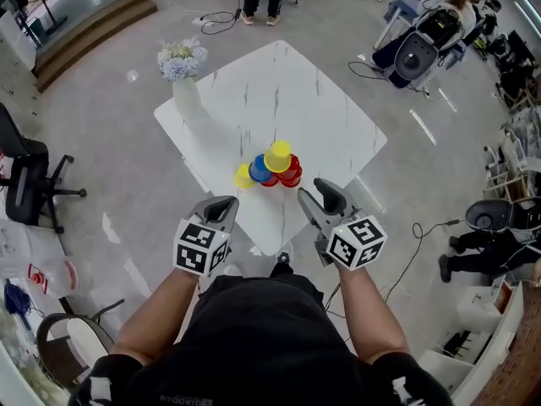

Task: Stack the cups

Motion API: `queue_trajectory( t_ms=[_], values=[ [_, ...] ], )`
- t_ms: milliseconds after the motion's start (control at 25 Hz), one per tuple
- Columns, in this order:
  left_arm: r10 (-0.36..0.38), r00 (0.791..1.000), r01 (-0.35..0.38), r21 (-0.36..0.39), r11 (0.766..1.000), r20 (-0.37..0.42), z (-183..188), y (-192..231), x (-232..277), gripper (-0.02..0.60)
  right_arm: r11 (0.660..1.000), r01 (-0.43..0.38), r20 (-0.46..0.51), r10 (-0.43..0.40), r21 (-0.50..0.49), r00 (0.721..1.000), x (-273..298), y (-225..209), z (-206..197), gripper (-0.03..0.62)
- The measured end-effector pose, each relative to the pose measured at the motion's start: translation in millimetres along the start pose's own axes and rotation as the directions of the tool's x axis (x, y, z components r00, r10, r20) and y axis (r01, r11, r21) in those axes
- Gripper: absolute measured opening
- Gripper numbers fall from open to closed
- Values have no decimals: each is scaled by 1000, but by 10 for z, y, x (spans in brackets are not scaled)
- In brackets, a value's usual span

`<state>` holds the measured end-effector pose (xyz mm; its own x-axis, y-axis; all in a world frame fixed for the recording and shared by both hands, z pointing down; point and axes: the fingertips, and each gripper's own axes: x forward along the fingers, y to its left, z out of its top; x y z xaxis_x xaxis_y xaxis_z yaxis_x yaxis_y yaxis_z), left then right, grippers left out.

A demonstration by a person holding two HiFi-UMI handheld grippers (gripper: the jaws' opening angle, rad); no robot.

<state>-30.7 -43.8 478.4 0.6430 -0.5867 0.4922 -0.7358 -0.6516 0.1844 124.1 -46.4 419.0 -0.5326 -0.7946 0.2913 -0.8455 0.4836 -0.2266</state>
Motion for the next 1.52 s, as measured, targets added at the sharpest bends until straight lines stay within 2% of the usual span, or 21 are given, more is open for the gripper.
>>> queue_trajectory(
  t_ms=[80, 240, 360, 760, 1160, 1520],
  values=[
    [-13, 1000, 13, 7, 1000, -3, -16, -33, -6, 8, 1000, 13, -27, -12, 27, 1000, -74, 57, -258, 157],
    [-38, 999, 38, 15, 999, -16, -84, -98, -27, 7, 995, 51, -82, -43, 91, 996, -206, 131, -666, 36],
    [-54, 998, 55, 30, 998, -36, -147, -127, -35, 6, 992, 75, -103, -64, 105, 993, -257, 156, -833, 3],
    [-70, 994, 77, 87, 993, -81, -330, -174, -115, 6, 990, 133, -158, -124, 53, 980, -345, 202, -1118, 2],
    [-68, 995, 74, 76, 994, -76, -376, -157, -156, 6, 986, 164, -225, -158, 6, 961, -403, 155, -1335, 2],
    [-63, 995, 68, 72, 995, -72, -380, -160, -188, 6, 987, 158, -235, -153, 4, 960, -409, 192, -1346, 2]
  ],
)
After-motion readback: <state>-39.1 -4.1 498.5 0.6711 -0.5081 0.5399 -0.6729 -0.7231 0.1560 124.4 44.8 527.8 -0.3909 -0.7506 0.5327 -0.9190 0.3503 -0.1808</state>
